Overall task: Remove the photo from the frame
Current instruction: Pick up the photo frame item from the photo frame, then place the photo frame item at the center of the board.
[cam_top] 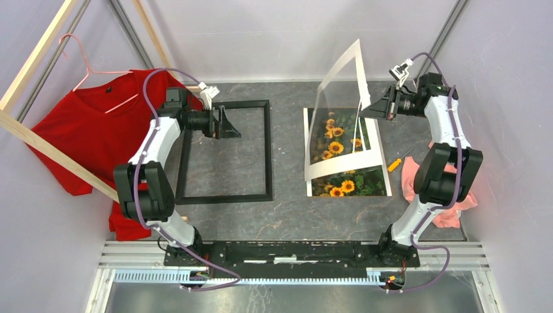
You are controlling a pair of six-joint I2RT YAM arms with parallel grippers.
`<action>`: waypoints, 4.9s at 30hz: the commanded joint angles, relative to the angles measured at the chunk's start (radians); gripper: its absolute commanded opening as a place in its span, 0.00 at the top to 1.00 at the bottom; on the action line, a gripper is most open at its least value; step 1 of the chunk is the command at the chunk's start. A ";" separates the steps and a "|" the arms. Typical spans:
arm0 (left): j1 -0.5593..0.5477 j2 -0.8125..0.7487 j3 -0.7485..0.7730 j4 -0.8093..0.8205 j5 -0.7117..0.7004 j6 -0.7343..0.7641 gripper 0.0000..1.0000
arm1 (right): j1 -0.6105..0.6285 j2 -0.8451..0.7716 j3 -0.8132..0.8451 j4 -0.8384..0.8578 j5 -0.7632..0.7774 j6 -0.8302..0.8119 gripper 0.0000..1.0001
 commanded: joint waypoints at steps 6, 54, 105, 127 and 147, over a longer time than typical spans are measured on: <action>0.023 -0.115 -0.109 0.024 -0.023 0.098 0.00 | 0.151 -0.110 0.091 0.151 -0.050 0.215 1.00; 0.031 -0.255 -0.335 0.314 -0.031 -0.048 0.00 | 0.346 0.232 -0.481 1.166 0.518 0.858 0.87; 0.073 -0.280 -0.364 0.338 -0.013 -0.072 0.00 | 0.854 0.409 -0.018 0.920 0.844 0.743 0.02; -0.281 -0.175 -0.107 0.372 -0.447 -0.050 0.00 | 0.339 -0.107 -0.277 0.720 0.981 0.284 0.02; -0.629 0.477 0.487 0.339 -0.687 -0.378 0.00 | -0.019 0.095 -0.188 0.816 0.965 0.287 0.03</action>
